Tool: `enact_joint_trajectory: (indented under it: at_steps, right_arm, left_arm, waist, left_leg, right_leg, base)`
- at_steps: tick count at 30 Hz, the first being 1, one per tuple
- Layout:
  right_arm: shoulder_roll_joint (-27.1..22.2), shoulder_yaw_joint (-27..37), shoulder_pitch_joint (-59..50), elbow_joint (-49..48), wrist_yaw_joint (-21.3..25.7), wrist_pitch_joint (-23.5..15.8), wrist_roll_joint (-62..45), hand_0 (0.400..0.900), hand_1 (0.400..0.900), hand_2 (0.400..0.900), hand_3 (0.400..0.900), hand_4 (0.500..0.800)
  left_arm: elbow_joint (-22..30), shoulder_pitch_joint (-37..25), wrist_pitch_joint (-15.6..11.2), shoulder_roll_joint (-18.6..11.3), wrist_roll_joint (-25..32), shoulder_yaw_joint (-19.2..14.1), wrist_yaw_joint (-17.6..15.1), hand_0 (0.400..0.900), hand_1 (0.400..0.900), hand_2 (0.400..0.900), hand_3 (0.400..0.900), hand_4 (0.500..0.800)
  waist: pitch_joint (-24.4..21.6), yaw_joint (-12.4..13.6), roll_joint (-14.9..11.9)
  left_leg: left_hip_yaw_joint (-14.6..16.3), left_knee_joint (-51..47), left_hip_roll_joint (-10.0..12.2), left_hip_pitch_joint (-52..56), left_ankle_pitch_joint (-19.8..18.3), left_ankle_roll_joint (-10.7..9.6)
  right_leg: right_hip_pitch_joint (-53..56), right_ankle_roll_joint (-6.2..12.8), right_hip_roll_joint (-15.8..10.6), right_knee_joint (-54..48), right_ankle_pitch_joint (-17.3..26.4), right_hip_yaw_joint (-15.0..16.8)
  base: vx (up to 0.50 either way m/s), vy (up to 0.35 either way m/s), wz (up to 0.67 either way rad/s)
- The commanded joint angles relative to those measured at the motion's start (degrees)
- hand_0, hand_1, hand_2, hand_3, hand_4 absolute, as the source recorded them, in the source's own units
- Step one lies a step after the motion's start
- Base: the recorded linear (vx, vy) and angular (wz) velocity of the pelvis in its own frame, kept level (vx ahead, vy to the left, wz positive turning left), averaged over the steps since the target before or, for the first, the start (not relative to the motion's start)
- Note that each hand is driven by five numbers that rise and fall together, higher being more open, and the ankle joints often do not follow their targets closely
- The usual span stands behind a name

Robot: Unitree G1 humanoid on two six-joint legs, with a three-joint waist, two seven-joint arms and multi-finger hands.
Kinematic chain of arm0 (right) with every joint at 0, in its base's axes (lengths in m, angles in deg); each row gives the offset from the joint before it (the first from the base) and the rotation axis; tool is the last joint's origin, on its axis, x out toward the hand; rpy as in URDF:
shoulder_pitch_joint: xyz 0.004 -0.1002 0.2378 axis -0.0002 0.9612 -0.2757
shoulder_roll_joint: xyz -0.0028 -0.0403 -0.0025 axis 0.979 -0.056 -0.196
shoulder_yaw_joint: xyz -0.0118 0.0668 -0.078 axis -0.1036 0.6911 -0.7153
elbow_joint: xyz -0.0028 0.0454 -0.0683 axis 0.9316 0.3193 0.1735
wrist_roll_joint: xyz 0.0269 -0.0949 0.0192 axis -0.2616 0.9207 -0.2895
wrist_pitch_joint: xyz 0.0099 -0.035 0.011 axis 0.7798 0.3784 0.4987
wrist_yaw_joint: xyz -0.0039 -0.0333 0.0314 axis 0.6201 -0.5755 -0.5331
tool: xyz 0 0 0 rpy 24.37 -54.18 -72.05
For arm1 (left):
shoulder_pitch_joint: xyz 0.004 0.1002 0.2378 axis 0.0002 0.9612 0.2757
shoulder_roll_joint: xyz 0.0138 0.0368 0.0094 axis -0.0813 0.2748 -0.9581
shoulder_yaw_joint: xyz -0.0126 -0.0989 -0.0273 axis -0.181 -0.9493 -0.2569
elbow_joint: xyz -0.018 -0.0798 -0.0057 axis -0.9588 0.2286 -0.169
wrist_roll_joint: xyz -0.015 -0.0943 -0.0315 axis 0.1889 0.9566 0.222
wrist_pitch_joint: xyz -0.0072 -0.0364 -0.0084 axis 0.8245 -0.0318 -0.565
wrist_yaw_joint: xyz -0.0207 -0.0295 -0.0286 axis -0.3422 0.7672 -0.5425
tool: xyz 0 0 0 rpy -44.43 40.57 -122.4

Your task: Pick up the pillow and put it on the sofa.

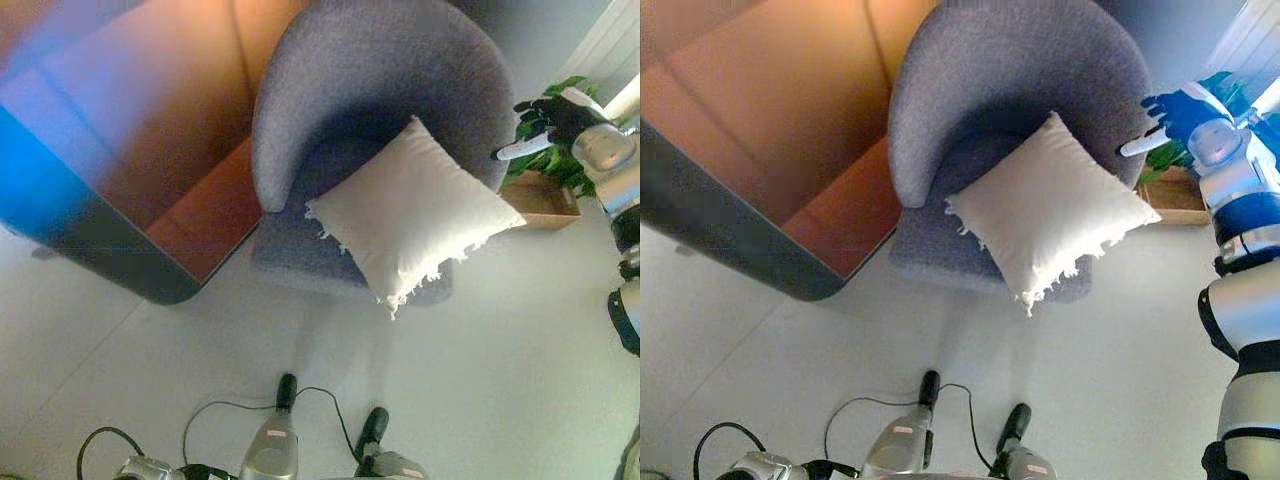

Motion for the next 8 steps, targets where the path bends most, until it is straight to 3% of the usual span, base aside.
enact_joint_trajectory:
  at_steps: [1,8]
  right_arm:
    - [-6.12,1.36,1.04,-4.30,-0.24,-5.40,-3.29,0.900,0.900,0.900,0.900,0.800]
    - [-4.68,10.92,15.87,-10.65,-2.17,-7.48,-5.83,0.900,0.900,0.900,0.900,0.800]
  left_arm:
    - [-3.54,0.27,-0.38,0.06,3.25,0.74,1.63,0.900,0.900,0.900,0.900,0.800]
    - [-4.15,0.46,-0.45,1.74,5.33,-0.84,0.09,0.900,0.900,0.900,0.900,0.800]
  waist:
    - [-3.90,-1.65,-1.58]
    - [-6.33,-4.38,-1.05]
  left_leg:
    - [2.88,-0.41,-1.62,4.43,-8.46,0.10]
    - [4.37,-0.41,-1.80,6.94,-9.02,0.07]
  right_leg:
    - [2.98,5.06,-2.32,-0.08,-2.45,-0.23]
    - [4.62,5.22,-2.52,-0.08,-2.55,0.91]
  base:
    - [-0.03,-0.001,-0.13]
    - [-0.01,-0.010,-0.09]
